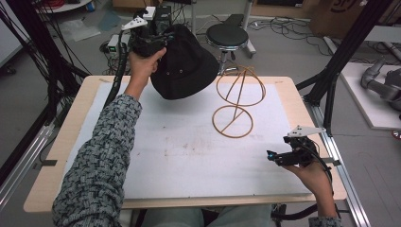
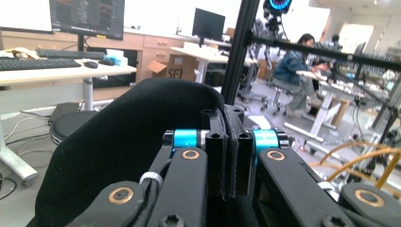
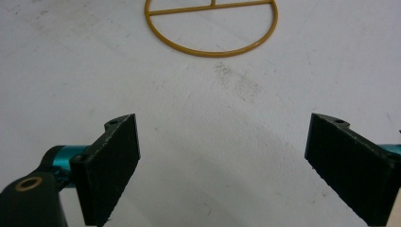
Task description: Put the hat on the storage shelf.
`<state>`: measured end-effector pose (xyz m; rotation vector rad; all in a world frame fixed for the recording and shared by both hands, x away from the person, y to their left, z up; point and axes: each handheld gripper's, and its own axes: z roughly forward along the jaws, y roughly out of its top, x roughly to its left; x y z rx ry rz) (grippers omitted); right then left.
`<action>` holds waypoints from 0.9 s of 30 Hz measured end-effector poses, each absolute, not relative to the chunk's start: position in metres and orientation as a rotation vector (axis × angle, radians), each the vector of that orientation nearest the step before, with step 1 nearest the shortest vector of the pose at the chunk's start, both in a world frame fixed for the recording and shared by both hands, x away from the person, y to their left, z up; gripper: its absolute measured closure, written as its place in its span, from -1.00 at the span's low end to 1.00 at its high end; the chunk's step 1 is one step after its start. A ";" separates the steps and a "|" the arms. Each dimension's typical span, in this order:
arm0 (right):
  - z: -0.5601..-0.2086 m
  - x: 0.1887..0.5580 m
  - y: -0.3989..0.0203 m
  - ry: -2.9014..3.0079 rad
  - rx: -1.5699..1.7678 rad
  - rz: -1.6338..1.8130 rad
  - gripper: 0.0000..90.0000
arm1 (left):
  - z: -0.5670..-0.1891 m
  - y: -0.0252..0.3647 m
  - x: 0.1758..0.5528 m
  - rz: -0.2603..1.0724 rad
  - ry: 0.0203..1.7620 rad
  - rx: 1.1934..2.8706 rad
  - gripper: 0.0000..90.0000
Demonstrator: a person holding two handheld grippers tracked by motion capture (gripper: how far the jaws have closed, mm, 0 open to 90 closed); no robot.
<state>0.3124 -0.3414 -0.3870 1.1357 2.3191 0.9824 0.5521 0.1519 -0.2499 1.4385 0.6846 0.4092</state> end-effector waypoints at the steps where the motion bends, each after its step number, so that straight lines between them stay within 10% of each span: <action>1: -0.387 0.313 -0.340 2.317 1.139 0.988 -0.76 | -0.245 0.155 0.551 0.415 0.685 1.430 0.95; 27: -0.384 0.320 -0.331 2.339 1.102 0.999 -0.76 | -0.200 0.155 0.535 0.371 0.492 1.369 0.95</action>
